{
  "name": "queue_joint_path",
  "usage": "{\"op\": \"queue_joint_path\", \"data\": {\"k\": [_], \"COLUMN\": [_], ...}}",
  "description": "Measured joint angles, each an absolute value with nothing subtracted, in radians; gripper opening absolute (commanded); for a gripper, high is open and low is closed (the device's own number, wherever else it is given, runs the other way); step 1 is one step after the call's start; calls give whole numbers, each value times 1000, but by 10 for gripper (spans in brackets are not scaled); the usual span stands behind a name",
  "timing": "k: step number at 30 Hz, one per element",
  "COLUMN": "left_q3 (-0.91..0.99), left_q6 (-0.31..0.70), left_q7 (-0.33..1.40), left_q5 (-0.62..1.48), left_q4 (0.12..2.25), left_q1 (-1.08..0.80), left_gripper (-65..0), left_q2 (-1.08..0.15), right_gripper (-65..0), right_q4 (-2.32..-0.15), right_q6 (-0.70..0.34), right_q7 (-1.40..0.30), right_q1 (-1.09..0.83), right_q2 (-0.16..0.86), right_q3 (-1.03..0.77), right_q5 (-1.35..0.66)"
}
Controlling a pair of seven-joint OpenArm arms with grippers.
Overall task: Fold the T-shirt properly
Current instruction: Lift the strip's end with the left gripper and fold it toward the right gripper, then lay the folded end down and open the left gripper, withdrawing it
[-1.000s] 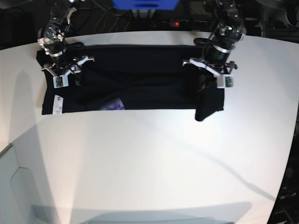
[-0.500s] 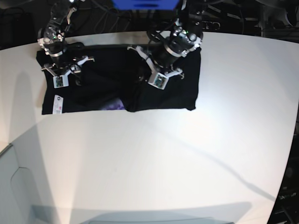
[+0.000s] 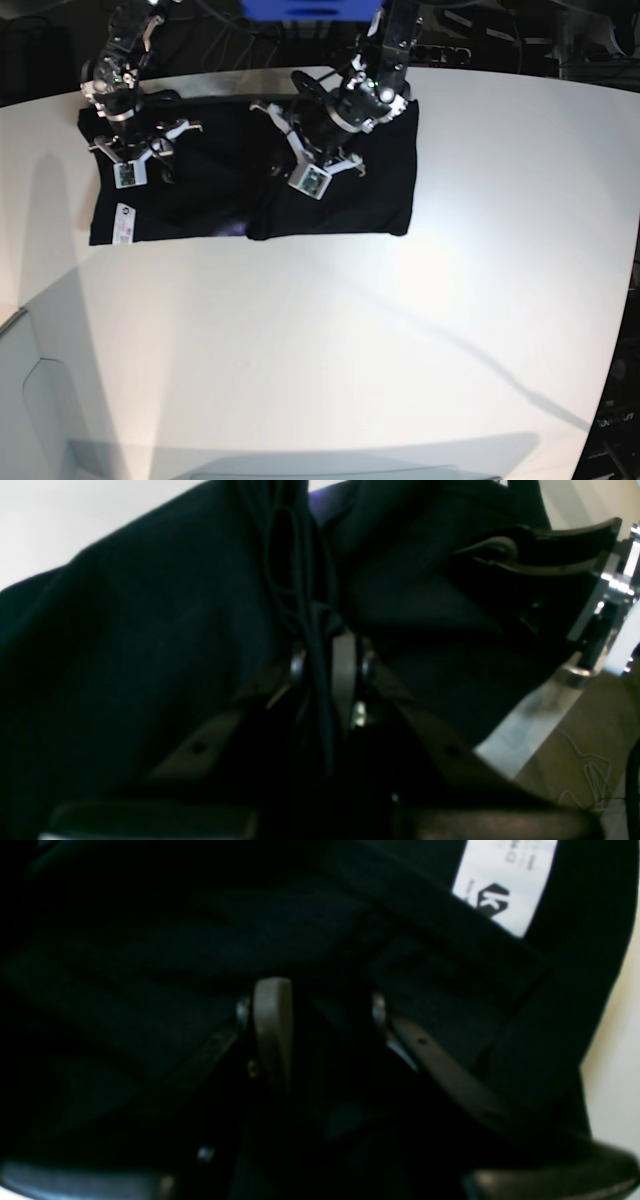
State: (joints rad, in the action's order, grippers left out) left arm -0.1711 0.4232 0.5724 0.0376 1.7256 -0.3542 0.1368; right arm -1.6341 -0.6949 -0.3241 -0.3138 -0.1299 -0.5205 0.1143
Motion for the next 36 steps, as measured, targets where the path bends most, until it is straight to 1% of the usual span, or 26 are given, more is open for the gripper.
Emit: {"op": "queue_joint_path", "data": {"k": [1,2,3,4,7,9,11,12,13,16,19,23,27,30,34,36], "left_q3": [-171,-172,-172,-172,-172,-172,-181,-186,-188,-183,-151,-73,-74,-74,-74,-68], "left_q6": [423,424,424,423,423,431,431,432,434,434,438,422,425,439,439,439], "left_q7": [573,580,580,579,572,573,572,572,573,570,572,573,572,577,576,573], "left_q5": [38,39,40,44,49,49,49,49,55,142,247,332,359,362,362,364], "left_q4": [1725,1724,1722,1722,1722,1724,1729,1730,1736,1793,1876,1912,1895,1839,1791,1789], "left_q1": [-353,-346,-337,-332,-327,-336,-340,-338,-337,-338,-337,-353,-374,-379,-379,-379], "left_gripper": [-639,-613,-567,-511,-290,-157,-59,-21,0,0,0,0,0,0,0,0], "left_q2": [136,136,136,136,136,135,133,133,133,118,53,-30,-90,-105,-106,-108], "right_gripper": [-440,-440,-440,-440,-438,-414,-375,-358,-344,-333,-333,-333,-333,-332,-330,-330], "right_q4": [-1634,-1634,-1636,-1636,-1637,-1641,-1657,-1667,-1680,-1732,-1795,-1900,-1975,-1980,-1977,-1953], "right_q6": [-695,-695,-695,-695,-695,-695,-696,-697,-698,-698,-700,-699,-699,-699,-698,-699], "right_q7": [-324,-324,-324,-325,-326,-328,-348,-358,-367,-405,-424,-408,-410,-412,-411,-447], "right_q1": [-314,-314,-314,-314,-313,-313,-314,-315,-319,-328,-338,-338,-350,-342,-311,-286], "right_q2": [-130,-130,-130,-130,-131,-131,-133,-135,-137,-141,-153,-159,-161,-159,-163,-163], "right_q3": [-521,-521,-521,-524,-524,-524,-523,-523,-522,-525,-529,-527,-530,-533,-632,-678], "right_q5": [115,115,115,115,114,114,117,121,127,154,163,154,155,158,160,157]}}
